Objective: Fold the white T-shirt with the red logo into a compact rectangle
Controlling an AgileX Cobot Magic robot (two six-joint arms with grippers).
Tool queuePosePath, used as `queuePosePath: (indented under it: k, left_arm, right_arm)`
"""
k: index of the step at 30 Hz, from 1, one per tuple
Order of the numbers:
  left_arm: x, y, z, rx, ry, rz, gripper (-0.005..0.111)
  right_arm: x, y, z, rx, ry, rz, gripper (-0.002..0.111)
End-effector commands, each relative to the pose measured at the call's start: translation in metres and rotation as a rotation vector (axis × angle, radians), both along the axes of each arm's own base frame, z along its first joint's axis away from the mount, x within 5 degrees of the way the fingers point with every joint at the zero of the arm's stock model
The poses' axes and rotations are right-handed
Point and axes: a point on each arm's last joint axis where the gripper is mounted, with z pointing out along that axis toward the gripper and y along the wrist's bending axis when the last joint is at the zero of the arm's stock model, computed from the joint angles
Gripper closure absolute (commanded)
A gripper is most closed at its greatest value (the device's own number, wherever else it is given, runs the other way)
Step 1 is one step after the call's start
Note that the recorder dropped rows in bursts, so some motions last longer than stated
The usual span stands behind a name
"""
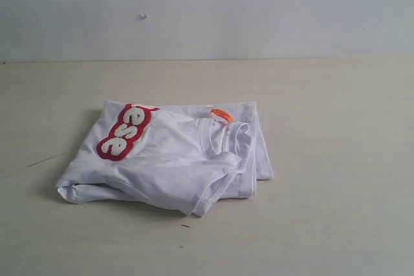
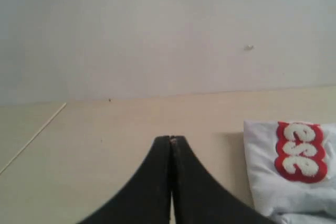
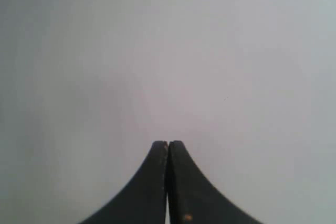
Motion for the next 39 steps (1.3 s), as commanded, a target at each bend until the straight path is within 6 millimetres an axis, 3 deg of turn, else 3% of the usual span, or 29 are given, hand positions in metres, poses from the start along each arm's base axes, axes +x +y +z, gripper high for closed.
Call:
queuePosePath:
  k: [1,7,12,39]
  left_arm:
    - [-0.002,0.0008,-0.0142,-0.053,0.147,0.017,0.107]
    - [-0.0035,0.0003,-0.0204,-0.088,0.216,0.019,0.107]
    - [-0.0037,0.0031,-0.0204,-0.115,0.213,0.081,0.107]
    - [-0.0035,0.0017,-0.0198,-0.112,0.207,0.055,0.107]
  right_arm:
    - [-0.002,-0.0004,-0.0007,0.001,-0.007,-0.002,0.108]
    - [-0.002,-0.0004,-0.0007,0.001,-0.007,-0.002,0.108]
    - [-0.002,-0.0004,-0.0007,0.001,-0.007,-0.002,0.108]
    - [-0.0017,-0.0001,-0.0018,-0.003,0.005,0.0,0.108]
